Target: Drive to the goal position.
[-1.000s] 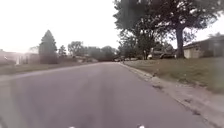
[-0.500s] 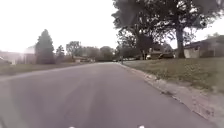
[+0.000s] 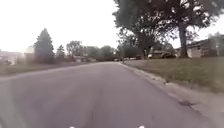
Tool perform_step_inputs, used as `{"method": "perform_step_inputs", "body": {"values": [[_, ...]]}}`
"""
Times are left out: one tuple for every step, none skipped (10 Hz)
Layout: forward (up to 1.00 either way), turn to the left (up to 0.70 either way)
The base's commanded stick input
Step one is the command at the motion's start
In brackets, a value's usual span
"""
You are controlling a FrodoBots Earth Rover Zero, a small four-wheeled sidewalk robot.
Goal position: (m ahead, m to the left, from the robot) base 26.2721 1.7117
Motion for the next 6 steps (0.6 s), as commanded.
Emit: {"method": "perform_step_inputs", "body": {"values": [[1.0, 0.0], [1.0, 0.0], [1.0, 0.0], [1.0, 0.0], [1.0, 0.0], [1.0, 0.0]]}}
